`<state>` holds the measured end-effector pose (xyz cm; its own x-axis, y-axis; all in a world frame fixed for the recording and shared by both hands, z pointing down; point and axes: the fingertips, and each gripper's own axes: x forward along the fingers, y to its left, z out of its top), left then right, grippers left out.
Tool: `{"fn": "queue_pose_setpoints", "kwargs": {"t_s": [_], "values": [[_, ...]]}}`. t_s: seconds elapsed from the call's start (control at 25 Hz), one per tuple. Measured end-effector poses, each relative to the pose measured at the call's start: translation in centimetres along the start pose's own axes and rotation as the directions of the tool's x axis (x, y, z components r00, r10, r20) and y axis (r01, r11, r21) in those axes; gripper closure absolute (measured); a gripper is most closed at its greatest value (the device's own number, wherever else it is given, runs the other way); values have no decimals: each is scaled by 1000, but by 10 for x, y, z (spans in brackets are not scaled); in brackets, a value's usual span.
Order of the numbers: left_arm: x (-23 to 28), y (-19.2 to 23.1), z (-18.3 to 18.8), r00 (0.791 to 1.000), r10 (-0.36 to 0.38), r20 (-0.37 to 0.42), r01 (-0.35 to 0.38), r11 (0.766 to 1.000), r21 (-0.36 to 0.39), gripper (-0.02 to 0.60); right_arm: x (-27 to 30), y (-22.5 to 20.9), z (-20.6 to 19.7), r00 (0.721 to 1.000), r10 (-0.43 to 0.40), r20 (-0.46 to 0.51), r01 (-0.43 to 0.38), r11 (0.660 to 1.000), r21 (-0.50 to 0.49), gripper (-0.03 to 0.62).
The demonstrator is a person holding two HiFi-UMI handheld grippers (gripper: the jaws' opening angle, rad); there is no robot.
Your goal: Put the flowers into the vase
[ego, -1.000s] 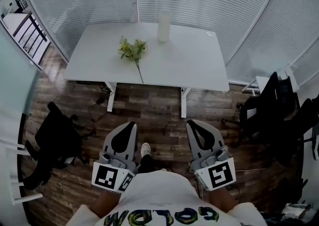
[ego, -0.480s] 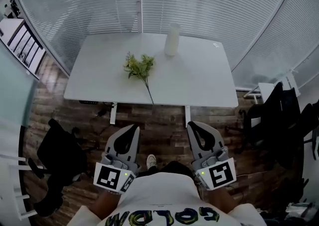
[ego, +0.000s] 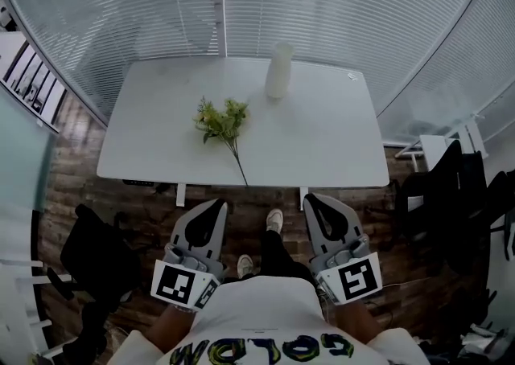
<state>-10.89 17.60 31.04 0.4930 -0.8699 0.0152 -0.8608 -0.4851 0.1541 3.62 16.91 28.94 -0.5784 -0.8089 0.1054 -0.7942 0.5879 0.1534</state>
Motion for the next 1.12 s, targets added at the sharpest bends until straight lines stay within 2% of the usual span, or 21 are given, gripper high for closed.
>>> {"fn": "queue_pose_setpoints", "kwargs": {"t_s": [0.36,0.88,1.12], "values": [[91,40,-6,999,37,-22,-37,999,8,568,77,-70,-17,999,35,9,-36,999,20,586],[247,53,18,996,87,-21,-87,996,34,568,167,-199,-18,992,125,20,-125,992,34,585],[291,63,14,993,109,-38,-107,993,49,568,195,-238,-29,990,137,21,-137,989,52,586]]}}
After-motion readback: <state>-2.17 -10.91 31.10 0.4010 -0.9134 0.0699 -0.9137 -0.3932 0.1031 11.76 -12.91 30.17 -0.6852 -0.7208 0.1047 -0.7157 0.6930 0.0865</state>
